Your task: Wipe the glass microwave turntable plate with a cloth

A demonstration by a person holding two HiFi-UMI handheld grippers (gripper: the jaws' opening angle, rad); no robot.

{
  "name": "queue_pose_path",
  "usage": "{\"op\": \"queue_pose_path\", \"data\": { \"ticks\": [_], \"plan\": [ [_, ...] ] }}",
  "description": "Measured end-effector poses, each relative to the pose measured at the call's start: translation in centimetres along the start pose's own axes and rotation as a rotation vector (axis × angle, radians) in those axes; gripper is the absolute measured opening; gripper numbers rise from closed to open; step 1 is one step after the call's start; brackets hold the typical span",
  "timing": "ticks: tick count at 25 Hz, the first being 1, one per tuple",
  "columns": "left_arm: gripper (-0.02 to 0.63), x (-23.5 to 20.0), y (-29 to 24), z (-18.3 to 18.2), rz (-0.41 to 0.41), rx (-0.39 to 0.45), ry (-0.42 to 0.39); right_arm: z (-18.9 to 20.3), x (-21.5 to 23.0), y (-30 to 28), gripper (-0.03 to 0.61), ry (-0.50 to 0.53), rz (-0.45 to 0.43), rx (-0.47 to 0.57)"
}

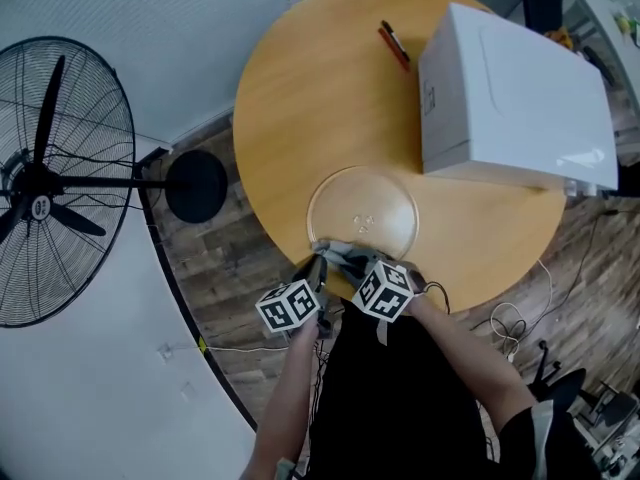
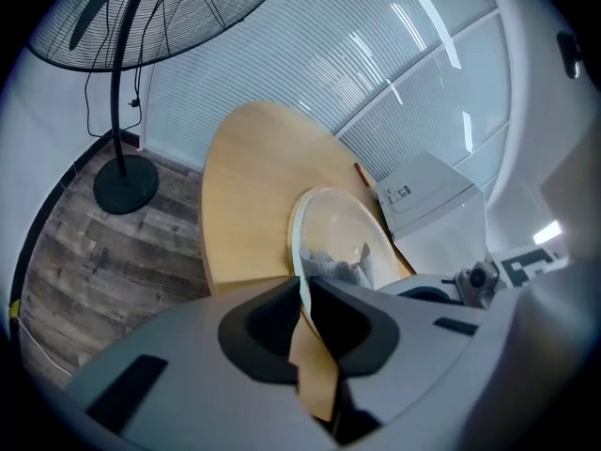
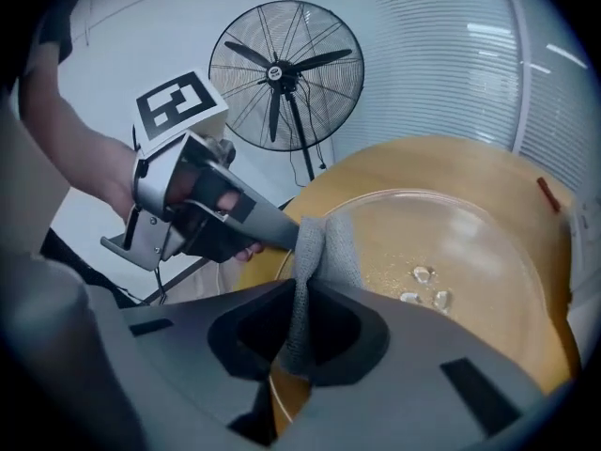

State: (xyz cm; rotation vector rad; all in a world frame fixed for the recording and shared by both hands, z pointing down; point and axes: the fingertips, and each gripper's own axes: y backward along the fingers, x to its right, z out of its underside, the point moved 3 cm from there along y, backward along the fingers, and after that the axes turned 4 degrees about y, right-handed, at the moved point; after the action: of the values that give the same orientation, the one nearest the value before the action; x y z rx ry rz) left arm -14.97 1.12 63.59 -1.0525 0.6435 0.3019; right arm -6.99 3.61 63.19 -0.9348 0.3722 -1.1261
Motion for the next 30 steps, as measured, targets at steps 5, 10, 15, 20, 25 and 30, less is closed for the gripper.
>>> {"op": "queue_pose_path", "data": {
  "ticks": [5,10,15,20,25,30],
  "plan": [
    [0.031,0.1,0.0,0.0,-0.006,0.002,-0.01,1.6,6.5,3.1,0.04,-0.101,0.049,0.006],
    [0.031,0.1,0.0,0.1,-0.008,-0.002,-0.02,3.6,13.6,7.0,0.04,-0.202,0.246,0.019],
    [0.032,0.1,0.0,0.0,-0.009,0.001,-0.014,4.7,16.7,9.0,0.04,-0.183,0.406,-0.015],
    [0.032,0.1,-0.1,0.0,-0.013,0.002,-0.013,5.3,14.5,8.7,0.04,-0.127,0.521,-0.031],
    [0.032,0.1,0.0,0.1,-0.01,0.008,-0.013,6.3,9.4,7.6,0.04,-0.295,0.47,0.047],
    [0.034,0.1,0.0,0.0,-0.001,0.011,-0.02,5.8,4.0,5.7,0.04,-0.325,0.413,0.071]
  ]
}}
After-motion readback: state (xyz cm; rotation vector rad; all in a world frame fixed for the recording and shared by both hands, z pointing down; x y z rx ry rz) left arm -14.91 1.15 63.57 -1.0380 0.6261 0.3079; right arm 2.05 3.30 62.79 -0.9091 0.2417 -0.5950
